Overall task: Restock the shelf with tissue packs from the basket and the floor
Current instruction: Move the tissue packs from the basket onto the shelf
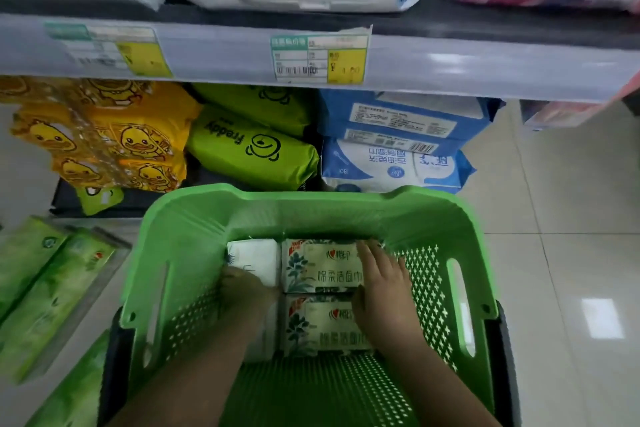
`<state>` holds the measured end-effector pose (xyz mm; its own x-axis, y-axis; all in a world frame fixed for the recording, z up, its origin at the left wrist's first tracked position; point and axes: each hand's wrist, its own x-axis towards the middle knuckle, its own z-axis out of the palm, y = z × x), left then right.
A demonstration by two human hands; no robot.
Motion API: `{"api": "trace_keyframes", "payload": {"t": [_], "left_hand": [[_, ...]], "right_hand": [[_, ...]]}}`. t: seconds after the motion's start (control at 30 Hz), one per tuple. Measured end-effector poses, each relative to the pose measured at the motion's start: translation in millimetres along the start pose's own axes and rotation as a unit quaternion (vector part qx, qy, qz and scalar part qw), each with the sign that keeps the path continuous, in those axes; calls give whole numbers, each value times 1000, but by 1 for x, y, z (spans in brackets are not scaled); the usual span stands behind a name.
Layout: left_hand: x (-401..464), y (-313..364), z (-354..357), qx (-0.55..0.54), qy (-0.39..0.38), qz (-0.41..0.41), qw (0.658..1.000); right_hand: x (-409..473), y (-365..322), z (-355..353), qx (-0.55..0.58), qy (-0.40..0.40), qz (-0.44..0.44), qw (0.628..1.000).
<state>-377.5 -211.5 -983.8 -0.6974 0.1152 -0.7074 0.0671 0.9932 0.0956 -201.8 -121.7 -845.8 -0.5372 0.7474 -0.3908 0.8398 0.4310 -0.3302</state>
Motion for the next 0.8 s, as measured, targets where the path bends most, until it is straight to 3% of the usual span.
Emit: {"api": "trace_keyframes", "payload": {"t": [0.13, 0.3, 0.57, 0.7, 0.8], "left_hand": [[4, 0, 6, 5, 40, -5, 999], [-15, -2, -8, 70, 45, 64, 994], [-72, -1, -63, -21, 49, 111, 992], [-127, -3, -96, -8, 71, 224, 972], [-173, -11, -126, 53, 135, 366, 919]], "right_hand": [[0, -2, 8, 2, -12, -4, 1000], [-5, -3, 2, 12, -13, -1, 1000], [-34, -13, -39, -12, 30, -7, 999], [-64, -22, -69, -26, 61, -5, 998], [-90, -31, -92, -26, 94, -11, 995]]}}
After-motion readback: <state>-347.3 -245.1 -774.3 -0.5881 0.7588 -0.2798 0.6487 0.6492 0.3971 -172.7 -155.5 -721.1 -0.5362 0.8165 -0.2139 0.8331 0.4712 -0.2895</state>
